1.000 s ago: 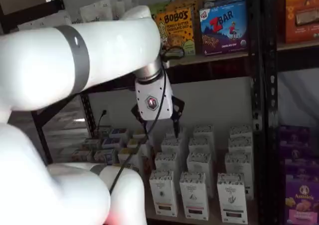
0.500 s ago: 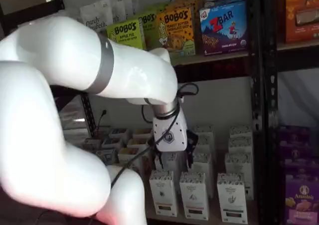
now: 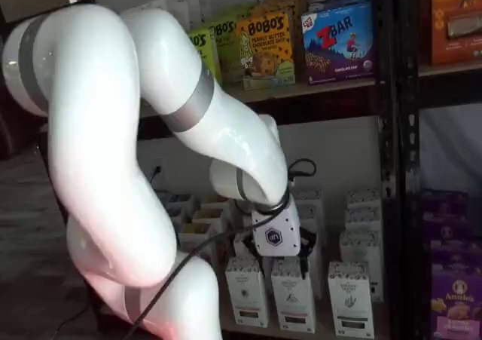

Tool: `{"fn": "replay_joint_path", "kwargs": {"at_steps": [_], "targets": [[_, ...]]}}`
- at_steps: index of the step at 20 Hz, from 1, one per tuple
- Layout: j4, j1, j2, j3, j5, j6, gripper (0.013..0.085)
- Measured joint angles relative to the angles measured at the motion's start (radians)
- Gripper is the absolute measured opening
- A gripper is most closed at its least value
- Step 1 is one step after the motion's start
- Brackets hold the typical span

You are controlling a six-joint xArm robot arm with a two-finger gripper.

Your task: Pick up the white box with a green strip in the middle, on the bottom shelf, the sixth box from the left

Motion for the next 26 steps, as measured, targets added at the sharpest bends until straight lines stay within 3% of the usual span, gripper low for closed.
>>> {"fn": "replay_joint_path", "kwargs": {"at_steps": [4, 9, 14, 17, 20, 24, 26], "targets": [[-0.023, -0.013, 0.162, -0.045, -0.106, 0.005, 0.0850], [0.037, -0.008, 0.337, -0.111, -0.218, -0.049, 0.0850], [-0.034, -0.001, 0.471, -0.192, -0.285, 0.025, 0.0850], [-0.034, 0.013, 0.525, -0.235, -0.297, 0.038, 0.0850], [-0.090, 0.016, 0.581, -0.288, -0.286, 0.096, 0.0850], [-0.087, 0.020, 0.651, -0.351, -0.296, 0.097, 0.0850], [-0.120, 0.018, 0.686, -0.391, -0.285, 0.127, 0.0850]]}}
